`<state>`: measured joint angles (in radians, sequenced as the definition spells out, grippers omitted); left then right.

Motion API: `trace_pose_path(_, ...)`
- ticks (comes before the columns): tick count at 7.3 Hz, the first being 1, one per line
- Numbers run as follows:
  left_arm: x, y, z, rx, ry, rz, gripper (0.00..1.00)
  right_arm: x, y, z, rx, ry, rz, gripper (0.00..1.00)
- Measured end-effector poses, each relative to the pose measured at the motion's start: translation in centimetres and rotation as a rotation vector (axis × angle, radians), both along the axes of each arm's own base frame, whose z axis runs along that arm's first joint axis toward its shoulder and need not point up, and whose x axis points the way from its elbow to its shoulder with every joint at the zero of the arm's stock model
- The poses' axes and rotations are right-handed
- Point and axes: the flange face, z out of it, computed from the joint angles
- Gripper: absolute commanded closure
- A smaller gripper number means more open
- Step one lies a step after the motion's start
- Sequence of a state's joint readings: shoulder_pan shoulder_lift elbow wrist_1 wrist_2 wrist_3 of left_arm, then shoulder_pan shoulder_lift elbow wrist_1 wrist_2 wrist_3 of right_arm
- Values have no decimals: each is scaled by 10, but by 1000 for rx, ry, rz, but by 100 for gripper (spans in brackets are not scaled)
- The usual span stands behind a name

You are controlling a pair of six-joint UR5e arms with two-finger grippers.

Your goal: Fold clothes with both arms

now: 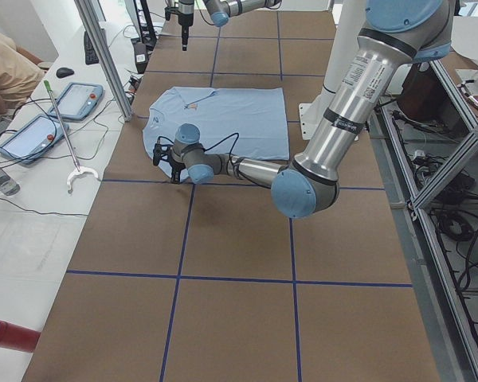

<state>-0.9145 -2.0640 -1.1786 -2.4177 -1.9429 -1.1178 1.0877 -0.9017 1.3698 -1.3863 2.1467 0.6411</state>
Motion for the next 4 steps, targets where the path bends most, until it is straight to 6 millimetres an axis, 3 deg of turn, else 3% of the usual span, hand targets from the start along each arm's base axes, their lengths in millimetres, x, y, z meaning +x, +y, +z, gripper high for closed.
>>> trace_pose_path(2, 11, 3, 6, -8, -8, 13, 45, 0, 0, 0, 0, 1, 1, 0)
trace_pose_path(3, 16, 5, 7, -8, -9, 20, 63, 0, 0, 1, -1, 1, 2, 0)
trace_pose_path(4, 18, 6, 7, -8, -9, 23, 100, 0, 0, 2, -3, 2, 3, 0)
